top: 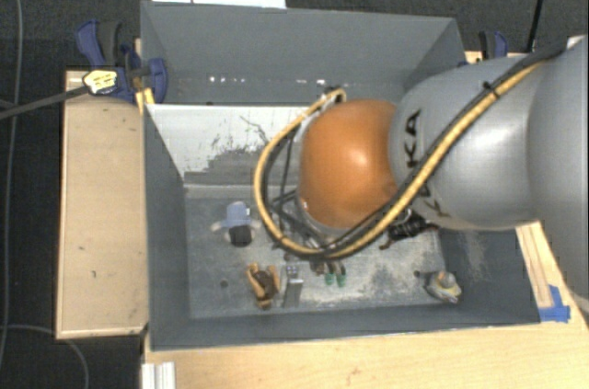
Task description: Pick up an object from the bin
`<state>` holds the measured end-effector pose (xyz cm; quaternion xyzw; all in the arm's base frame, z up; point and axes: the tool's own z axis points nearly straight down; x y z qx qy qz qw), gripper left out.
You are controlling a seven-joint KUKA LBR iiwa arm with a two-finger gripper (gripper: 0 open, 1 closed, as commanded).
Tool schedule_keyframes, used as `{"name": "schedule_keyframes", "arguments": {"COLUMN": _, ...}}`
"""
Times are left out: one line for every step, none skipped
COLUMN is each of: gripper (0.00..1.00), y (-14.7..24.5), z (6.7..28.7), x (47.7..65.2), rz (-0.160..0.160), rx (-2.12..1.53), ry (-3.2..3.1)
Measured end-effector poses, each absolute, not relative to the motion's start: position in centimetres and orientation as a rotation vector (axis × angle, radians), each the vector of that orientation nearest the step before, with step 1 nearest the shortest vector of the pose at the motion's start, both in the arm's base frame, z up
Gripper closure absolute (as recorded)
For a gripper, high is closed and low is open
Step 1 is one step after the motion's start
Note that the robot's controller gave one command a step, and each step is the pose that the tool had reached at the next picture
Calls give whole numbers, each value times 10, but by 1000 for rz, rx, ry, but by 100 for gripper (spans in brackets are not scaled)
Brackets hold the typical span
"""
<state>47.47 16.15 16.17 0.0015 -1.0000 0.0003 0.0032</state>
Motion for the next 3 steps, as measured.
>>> {"name": "schedule_keyframes", "arguments": {"gripper": 0, "y": 161, "z": 166, "x": 477, "rz": -2, "rx": -4, "ry": -3143}}
{"name": "schedule_keyframes", "arguments": {"gripper": 0, "y": 163, "z": 134, "x": 485, "rz": -2, "rx": 61, "ry": -3141}}
{"name": "schedule_keyframes", "arguments": {"gripper": 0, "y": 168, "z": 110, "x": 486, "rz": -1, "rx": 128, "ry": -3140}}
